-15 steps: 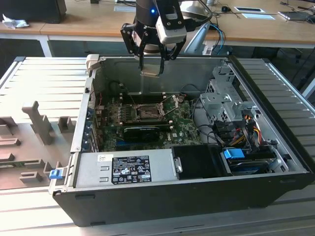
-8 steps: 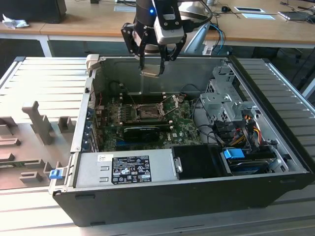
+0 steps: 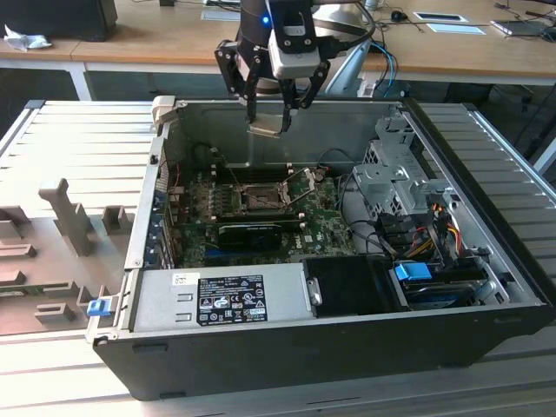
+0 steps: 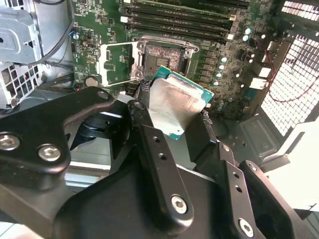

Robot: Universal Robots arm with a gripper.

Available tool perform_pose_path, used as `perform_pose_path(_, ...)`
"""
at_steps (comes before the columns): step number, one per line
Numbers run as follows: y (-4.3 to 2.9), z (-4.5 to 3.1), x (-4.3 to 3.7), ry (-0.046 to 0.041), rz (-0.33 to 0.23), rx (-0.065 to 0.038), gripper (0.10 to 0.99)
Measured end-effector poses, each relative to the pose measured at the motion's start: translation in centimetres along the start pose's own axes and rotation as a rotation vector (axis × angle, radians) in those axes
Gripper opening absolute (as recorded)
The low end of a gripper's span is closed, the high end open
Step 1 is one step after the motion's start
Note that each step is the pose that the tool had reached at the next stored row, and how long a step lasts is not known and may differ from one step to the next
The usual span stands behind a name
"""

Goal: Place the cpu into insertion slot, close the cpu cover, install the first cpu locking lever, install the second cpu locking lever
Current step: 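Place the cpu into insertion slot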

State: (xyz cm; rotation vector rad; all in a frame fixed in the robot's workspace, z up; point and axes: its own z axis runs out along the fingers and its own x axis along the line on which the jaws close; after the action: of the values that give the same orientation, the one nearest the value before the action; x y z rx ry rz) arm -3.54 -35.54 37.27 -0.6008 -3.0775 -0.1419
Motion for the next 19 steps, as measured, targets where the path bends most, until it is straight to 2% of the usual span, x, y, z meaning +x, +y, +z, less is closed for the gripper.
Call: perform_pose_path(19,0.00,0.07,0.00,-0.0113,0.128,-0.002,0.529)
